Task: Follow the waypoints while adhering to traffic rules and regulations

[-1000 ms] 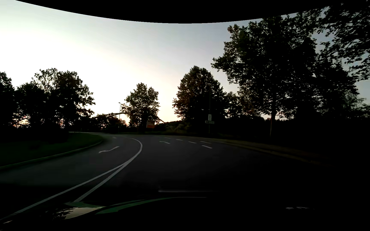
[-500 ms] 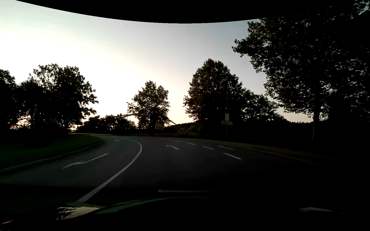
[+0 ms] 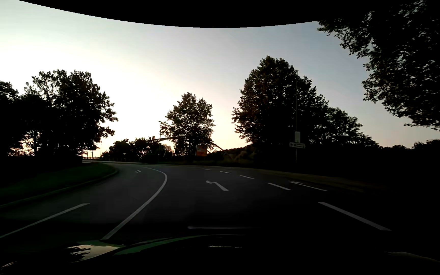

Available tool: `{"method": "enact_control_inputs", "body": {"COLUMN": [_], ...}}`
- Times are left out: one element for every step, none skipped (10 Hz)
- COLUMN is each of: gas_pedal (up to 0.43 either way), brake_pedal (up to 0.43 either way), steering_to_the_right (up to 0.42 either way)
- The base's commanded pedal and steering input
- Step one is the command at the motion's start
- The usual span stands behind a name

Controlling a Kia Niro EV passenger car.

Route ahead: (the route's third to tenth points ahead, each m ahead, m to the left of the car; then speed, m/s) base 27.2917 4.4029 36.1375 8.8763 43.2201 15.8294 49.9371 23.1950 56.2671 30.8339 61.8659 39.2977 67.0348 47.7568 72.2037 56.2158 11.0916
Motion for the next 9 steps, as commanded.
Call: {"method": "enact_control_inputs", "body": {"gas_pedal": [0.240,0.197,0.197,0.197,0.197,0.197,0.197,0.197,0.197], "brake_pedal": [0.000,0.000,0.000,0.000,0.000,0.000,0.000,0.000,0.000], "steering_to_the_right": [-0.065,-0.066,-0.067,-0.067,-0.071,-0.074,-0.075,-0.075,-0.075]}}
